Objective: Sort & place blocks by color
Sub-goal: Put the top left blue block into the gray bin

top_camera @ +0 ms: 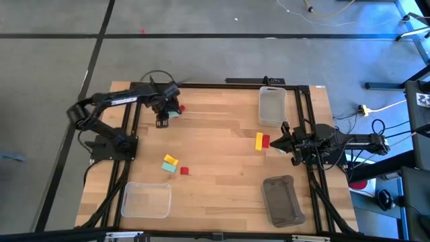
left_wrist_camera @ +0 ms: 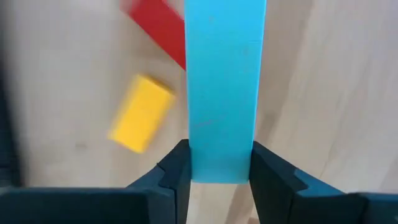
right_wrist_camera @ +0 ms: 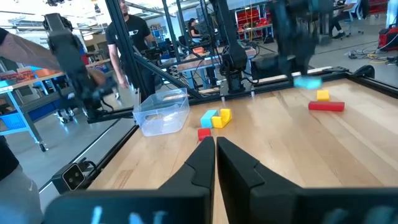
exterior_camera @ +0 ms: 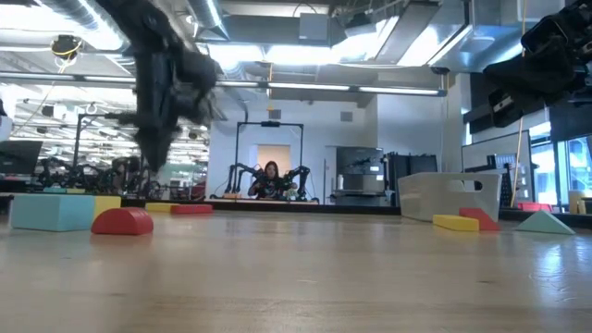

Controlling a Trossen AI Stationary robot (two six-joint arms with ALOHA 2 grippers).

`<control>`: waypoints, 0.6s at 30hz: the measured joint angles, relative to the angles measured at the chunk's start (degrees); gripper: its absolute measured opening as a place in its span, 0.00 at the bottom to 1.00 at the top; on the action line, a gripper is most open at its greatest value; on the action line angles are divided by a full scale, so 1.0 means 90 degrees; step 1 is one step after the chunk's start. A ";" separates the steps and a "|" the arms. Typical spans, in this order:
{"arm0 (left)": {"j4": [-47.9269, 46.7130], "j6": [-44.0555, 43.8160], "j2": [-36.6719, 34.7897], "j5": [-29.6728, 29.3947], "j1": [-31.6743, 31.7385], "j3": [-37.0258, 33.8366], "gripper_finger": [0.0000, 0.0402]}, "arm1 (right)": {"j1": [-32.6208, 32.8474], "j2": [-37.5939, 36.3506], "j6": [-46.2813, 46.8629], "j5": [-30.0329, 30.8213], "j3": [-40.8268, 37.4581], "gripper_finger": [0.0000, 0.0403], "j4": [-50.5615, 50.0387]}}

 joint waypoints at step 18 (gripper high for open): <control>0.3741 -0.4489 -0.3484 0.1107 -0.1733 -0.0433 0.29 | 0.0000 0.0000 0.0007 0.0000 -0.0001 0.05 0.0000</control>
